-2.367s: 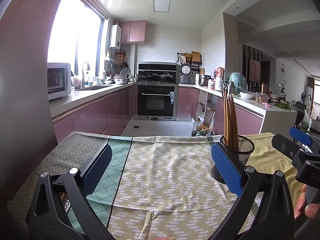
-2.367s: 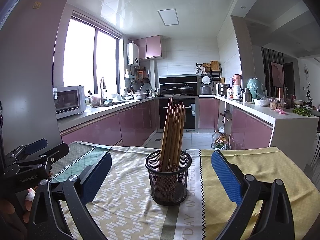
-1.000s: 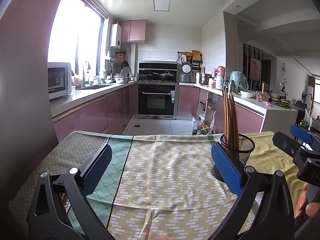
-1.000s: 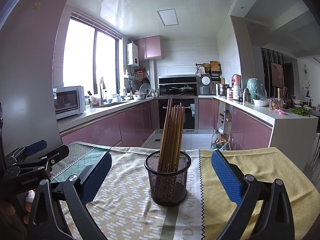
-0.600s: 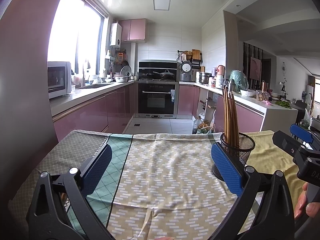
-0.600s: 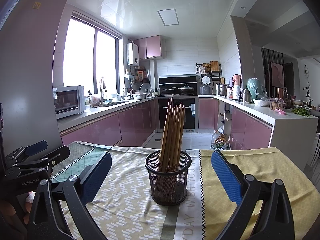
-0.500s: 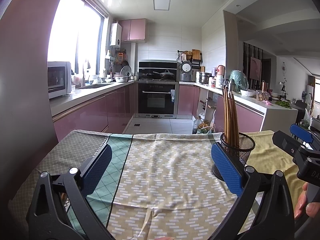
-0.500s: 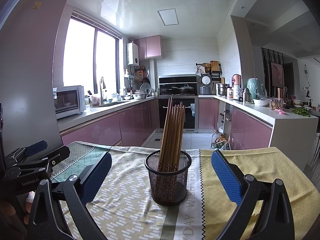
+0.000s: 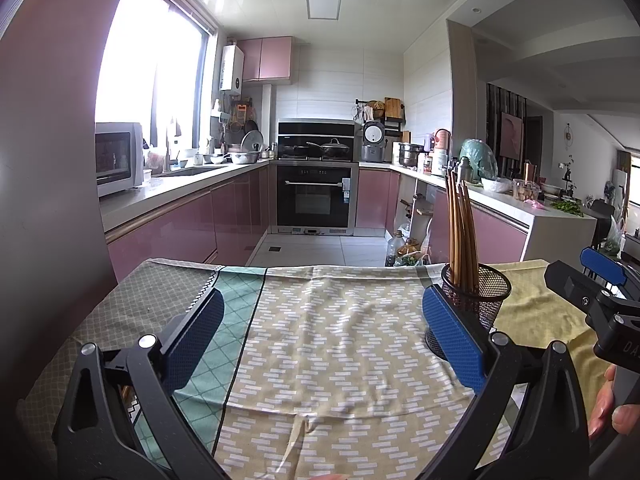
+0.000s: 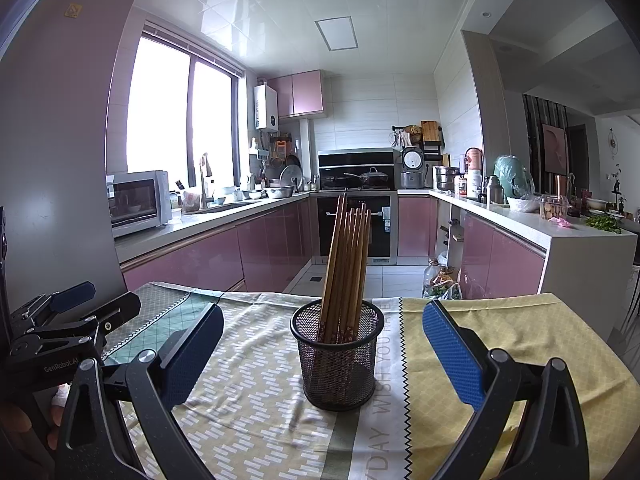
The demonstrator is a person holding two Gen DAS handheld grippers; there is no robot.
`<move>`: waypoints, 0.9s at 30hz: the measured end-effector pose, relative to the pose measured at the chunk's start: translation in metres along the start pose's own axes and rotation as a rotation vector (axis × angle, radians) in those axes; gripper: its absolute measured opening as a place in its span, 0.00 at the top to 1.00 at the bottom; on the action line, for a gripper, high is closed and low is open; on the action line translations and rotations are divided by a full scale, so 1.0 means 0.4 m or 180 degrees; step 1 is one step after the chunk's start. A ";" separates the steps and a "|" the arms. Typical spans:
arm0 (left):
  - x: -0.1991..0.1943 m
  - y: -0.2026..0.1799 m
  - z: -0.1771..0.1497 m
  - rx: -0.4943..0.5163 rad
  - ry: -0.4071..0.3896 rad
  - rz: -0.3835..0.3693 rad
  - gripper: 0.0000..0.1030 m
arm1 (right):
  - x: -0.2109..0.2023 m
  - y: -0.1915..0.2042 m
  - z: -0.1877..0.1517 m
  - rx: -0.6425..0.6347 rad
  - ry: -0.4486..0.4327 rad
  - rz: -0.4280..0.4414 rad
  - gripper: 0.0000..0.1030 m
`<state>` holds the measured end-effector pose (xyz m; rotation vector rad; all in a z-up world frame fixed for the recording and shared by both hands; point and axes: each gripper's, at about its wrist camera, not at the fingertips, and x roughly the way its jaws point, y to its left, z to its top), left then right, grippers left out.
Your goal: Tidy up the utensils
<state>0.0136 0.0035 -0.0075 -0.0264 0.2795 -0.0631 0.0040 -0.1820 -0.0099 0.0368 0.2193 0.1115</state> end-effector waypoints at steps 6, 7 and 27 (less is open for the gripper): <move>0.000 0.001 -0.002 0.0004 0.0008 0.0004 0.05 | 0.000 0.001 -0.001 0.0001 0.0000 0.0000 0.06; 0.000 0.002 -0.004 0.0005 0.0011 0.0005 0.05 | 0.000 0.001 -0.001 0.0001 -0.0001 0.0000 0.06; 0.004 0.006 -0.006 0.0001 0.0051 0.0007 0.05 | 0.000 0.002 -0.004 0.0015 0.0017 0.0012 0.06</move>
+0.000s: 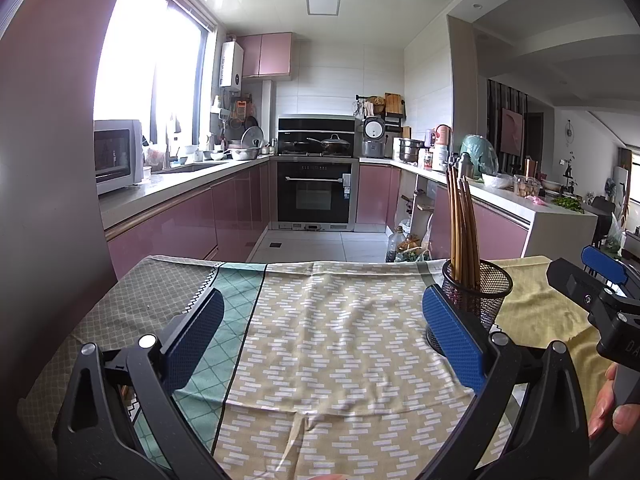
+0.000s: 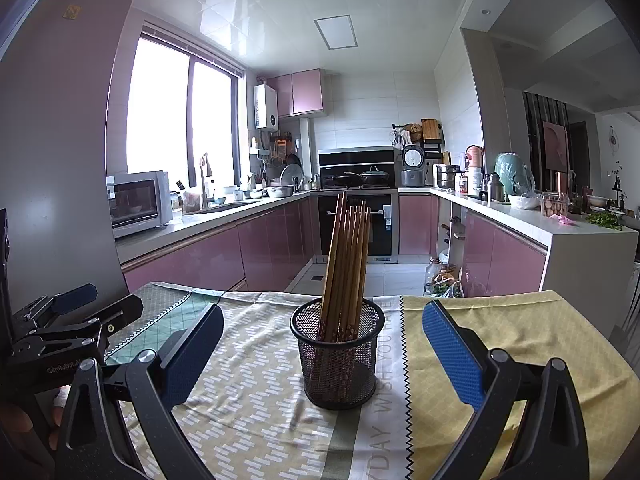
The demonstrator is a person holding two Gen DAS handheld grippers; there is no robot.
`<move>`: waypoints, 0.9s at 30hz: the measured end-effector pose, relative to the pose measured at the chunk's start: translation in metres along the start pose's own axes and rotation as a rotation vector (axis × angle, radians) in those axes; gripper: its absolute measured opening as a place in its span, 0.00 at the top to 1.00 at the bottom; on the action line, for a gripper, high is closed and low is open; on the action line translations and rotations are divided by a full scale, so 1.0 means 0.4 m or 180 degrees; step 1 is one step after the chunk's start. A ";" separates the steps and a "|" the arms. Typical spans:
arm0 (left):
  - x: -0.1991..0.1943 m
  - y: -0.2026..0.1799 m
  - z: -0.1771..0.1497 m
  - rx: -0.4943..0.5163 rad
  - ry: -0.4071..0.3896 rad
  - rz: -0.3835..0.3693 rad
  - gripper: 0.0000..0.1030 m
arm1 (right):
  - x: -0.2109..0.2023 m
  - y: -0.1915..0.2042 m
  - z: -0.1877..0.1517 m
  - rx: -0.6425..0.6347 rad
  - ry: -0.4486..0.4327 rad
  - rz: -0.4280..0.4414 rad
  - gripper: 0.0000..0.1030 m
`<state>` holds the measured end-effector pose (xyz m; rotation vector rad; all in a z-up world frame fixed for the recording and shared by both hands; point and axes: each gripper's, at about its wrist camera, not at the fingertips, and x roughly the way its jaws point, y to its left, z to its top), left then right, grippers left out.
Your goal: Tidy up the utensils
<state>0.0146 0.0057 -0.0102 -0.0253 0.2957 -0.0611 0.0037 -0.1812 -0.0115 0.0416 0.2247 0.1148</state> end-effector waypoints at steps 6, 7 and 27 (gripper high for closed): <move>0.000 0.000 0.001 -0.0001 -0.0001 0.0002 0.05 | 0.003 -0.001 0.002 0.0002 0.0000 -0.0001 0.06; 0.000 -0.001 0.002 -0.0001 -0.0002 0.0000 0.05 | 0.003 -0.002 0.002 0.0004 -0.0002 -0.0001 0.06; 0.001 -0.002 0.004 0.0003 0.0009 0.0005 0.05 | 0.006 -0.004 0.004 0.0013 -0.0001 0.0003 0.06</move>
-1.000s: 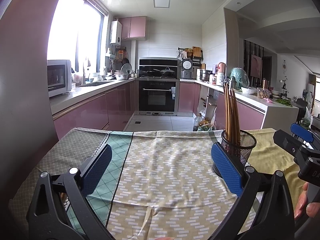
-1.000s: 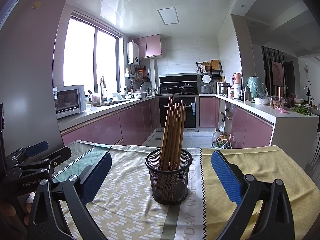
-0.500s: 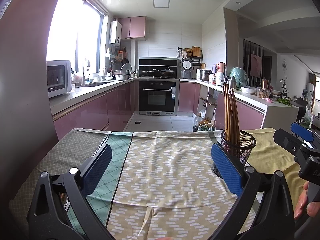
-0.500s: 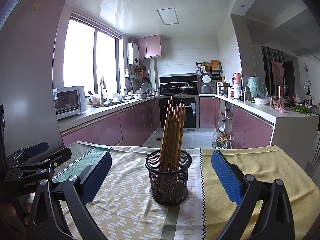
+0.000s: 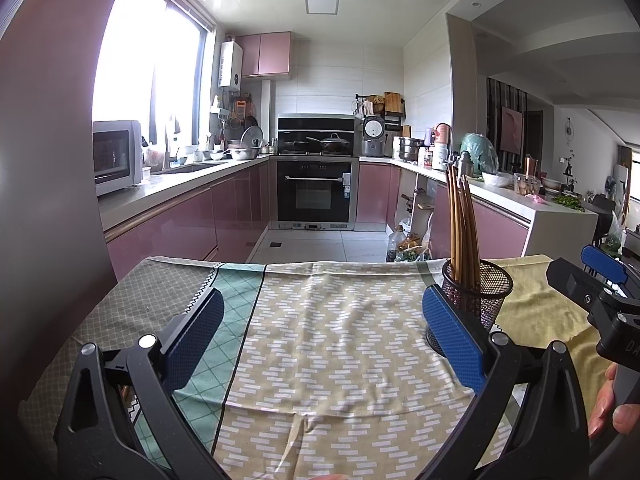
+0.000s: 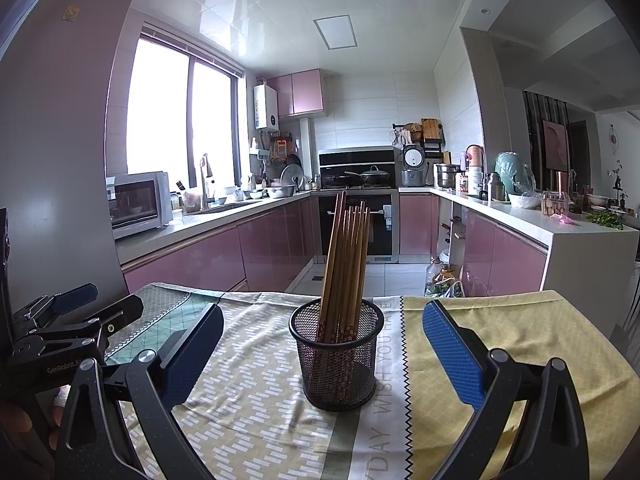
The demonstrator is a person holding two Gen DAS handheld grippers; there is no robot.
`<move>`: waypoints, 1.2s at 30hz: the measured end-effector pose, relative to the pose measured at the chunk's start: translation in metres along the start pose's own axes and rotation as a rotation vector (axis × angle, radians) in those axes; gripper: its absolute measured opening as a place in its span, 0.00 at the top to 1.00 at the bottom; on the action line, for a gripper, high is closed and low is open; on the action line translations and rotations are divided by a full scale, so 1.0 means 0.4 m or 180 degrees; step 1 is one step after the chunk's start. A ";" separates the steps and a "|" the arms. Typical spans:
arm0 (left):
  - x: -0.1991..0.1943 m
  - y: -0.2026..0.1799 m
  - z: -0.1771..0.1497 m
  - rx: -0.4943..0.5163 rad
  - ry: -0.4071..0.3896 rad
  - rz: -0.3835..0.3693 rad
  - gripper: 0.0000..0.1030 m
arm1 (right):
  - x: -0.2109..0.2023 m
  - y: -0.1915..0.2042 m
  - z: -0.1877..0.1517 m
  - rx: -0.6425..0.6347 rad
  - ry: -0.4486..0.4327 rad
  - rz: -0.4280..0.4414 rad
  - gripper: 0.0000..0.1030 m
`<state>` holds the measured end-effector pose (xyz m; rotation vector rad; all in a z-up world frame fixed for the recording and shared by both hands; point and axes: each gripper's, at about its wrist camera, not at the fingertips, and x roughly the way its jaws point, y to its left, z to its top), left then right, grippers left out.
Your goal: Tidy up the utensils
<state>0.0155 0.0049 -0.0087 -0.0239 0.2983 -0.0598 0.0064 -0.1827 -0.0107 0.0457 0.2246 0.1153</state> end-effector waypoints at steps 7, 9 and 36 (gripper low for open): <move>0.000 0.001 0.000 0.0001 0.0008 -0.0001 0.05 | 0.004 -0.003 -0.002 0.0002 0.0008 -0.0001 0.06; 0.001 0.000 0.001 0.0005 0.0009 0.0000 0.05 | 0.004 -0.003 -0.002 0.0002 0.0005 -0.0004 0.06; 0.000 0.001 0.003 0.0021 0.0005 -0.0002 0.05 | 0.008 -0.007 -0.009 0.0015 0.0016 -0.0006 0.06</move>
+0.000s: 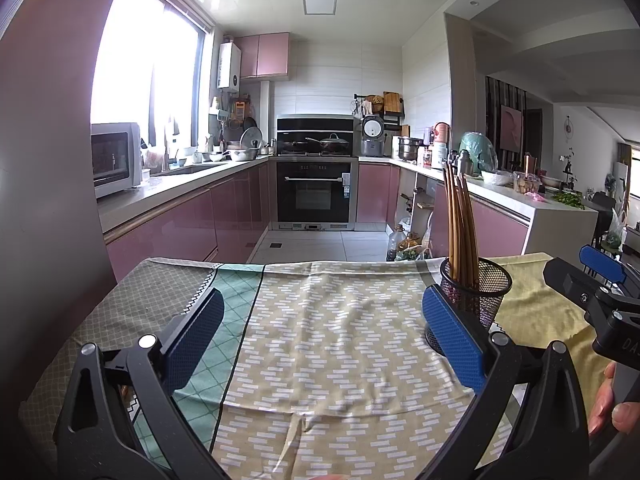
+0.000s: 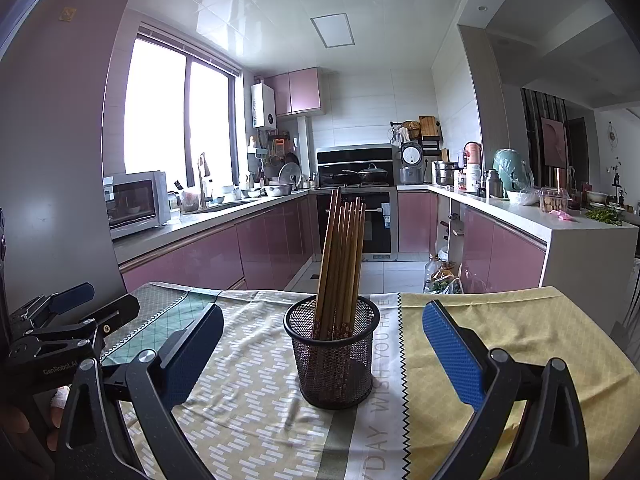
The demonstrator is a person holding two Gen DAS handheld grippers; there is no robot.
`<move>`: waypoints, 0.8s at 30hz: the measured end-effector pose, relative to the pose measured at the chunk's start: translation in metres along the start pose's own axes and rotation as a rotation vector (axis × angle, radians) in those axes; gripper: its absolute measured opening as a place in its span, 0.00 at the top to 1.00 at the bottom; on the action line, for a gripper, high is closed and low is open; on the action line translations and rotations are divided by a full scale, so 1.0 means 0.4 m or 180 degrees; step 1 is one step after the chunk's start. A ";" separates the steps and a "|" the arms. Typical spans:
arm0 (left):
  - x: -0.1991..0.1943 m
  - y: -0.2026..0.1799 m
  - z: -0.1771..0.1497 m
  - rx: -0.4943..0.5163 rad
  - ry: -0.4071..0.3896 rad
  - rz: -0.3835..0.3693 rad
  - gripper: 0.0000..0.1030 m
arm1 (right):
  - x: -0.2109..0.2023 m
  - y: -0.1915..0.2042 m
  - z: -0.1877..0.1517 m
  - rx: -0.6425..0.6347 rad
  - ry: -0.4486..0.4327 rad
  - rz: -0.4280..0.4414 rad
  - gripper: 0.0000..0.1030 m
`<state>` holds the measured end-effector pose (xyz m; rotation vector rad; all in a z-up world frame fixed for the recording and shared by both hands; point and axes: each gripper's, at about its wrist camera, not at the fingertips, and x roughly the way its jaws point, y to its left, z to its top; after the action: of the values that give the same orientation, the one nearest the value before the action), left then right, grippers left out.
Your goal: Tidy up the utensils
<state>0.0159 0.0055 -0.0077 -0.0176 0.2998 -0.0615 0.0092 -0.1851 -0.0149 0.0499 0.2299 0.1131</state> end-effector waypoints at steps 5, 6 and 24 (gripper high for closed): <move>0.001 -0.001 0.000 0.0001 -0.0001 0.0001 0.05 | 0.003 -0.001 -0.002 0.0001 0.0004 -0.0007 0.06; 0.001 -0.002 0.001 0.0002 0.0004 0.0002 0.05 | 0.004 0.000 -0.003 -0.0003 0.0005 -0.0008 0.06; 0.002 -0.003 0.000 0.0016 0.0004 0.0004 0.05 | 0.005 -0.003 -0.001 0.0005 0.0009 -0.0014 0.06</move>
<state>0.0166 0.0042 -0.0080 -0.0124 0.3009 -0.0610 0.0113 -0.1859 -0.0160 0.0508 0.2328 0.1085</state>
